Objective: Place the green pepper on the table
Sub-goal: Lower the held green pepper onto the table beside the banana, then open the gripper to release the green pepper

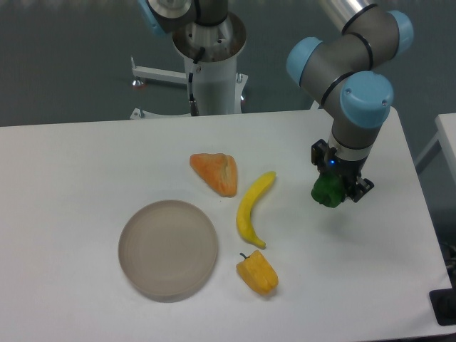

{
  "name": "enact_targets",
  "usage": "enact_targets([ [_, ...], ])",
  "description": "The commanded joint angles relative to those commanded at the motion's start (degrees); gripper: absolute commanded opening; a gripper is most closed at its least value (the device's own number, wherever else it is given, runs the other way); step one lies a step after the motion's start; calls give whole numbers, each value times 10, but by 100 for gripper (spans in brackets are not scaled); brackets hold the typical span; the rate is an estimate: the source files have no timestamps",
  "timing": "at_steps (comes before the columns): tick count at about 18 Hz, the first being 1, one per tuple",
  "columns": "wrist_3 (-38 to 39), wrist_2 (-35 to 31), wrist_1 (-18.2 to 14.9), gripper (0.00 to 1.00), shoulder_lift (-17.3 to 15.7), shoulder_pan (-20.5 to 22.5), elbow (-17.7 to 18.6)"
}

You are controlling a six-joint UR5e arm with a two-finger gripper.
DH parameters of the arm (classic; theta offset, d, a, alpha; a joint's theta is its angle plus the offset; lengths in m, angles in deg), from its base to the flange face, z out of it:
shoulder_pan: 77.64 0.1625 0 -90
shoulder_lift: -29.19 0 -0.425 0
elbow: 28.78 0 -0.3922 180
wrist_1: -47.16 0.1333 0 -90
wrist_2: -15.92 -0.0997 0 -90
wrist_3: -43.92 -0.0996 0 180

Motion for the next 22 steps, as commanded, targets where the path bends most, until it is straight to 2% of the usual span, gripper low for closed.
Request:
enact_targets([
  [7,-4,-1,-1,11,-8,-1,22],
  [8,-4,0,0,11,-11,1,40],
  [9,-6,1,10,11,-26,3,80],
  [12,-89,1,44,11,-61,23,168],
  [15,-120,1,100,12,-86,34,244],
  [17,-133,1,119,12,-88,35,271],
  [19,-155,1,124,12,-90,40,280],
  [22,-206,2,123,23,-95,59,291],
])
